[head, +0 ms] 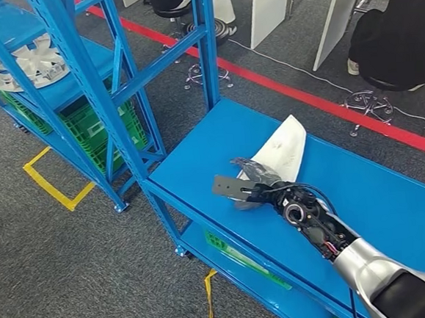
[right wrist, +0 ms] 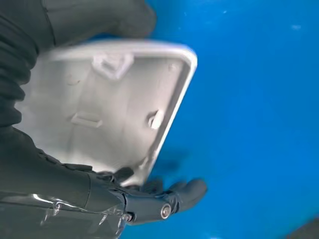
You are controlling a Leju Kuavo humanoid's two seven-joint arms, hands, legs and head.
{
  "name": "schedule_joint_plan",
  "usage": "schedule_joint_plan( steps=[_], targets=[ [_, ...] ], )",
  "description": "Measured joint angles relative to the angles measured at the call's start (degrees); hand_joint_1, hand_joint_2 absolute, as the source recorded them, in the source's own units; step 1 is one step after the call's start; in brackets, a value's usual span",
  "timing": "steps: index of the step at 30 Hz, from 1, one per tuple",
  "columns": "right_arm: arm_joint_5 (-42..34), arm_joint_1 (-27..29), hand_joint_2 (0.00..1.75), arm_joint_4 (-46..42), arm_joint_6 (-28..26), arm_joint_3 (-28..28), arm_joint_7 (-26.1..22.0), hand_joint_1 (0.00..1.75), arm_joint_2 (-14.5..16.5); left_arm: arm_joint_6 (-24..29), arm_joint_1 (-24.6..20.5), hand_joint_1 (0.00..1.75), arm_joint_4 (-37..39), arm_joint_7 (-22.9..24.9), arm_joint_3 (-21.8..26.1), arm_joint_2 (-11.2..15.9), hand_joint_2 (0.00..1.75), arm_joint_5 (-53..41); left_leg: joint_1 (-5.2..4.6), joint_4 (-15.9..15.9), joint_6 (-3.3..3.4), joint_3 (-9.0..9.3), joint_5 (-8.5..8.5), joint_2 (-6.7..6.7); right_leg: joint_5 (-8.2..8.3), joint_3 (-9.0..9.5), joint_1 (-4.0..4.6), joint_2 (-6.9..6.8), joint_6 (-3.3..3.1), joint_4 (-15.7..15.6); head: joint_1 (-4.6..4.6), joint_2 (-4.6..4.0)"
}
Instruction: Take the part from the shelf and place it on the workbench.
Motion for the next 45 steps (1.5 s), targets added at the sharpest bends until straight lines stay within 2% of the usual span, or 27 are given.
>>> schedule_joint_plan(
  steps=[11, 34, 40, 45],
  targets=[
    [0.9, -2.3, 1.75, 2.6, -0.6, 0.6, -1.0, 1.75, 0.5, 0.1, 0.0, 0.0, 0.0, 0.1, 0.0, 0.0, 0.0, 0.3, 0.0, 0.0, 0.0, 0.23, 0.0, -0.02, 0.0, 0.25, 0.0, -0.03, 0.01, 0.0, -0.03, 0.0],
    [2.4, -2.9, 1.75, 3.4, -1.0, 1.3, -0.7, 1.75, 1.4, 0.5, 0.5, 0.0, 0.0, -0.5, 0.0, 0.0, 0.0, 1.1, 0.0, 0.0, 0.0, 0.27, 0.0, -0.02, 0.02, 0.38, 0.02, -0.04, 0.03, -0.1, -0.02, 0.0],
    [2.3, -3.0, 1.75, 0.5, 0.3, 1.1, 0.2, 1.75, 1.5, 0.6, 0.8, 0.0, 0.0, -0.7, 0.0, 0.0, 0.0, 1.3, 0.0, 0.0, 0.0, 0.26, 0.0, -0.01, 0.02, 0.35, 0.02, -0.03, 0.03, -0.1, -0.03, 0.0],
    [-3.0, -3.9, 1.75, -5.6, 3.3, -0.8, 2.5, 1.75, 1.4, 0.8, 1.2, 0.0, 0.0, -1.1, 0.0, 0.0, 0.0, 1.5, 0.0, 0.0, 0.0, 0.23, 0.0, 0.01, 0.03, 0.29, 0.01, 0.0, 0.03, -0.1, -0.03, 0.0]
  ],
)
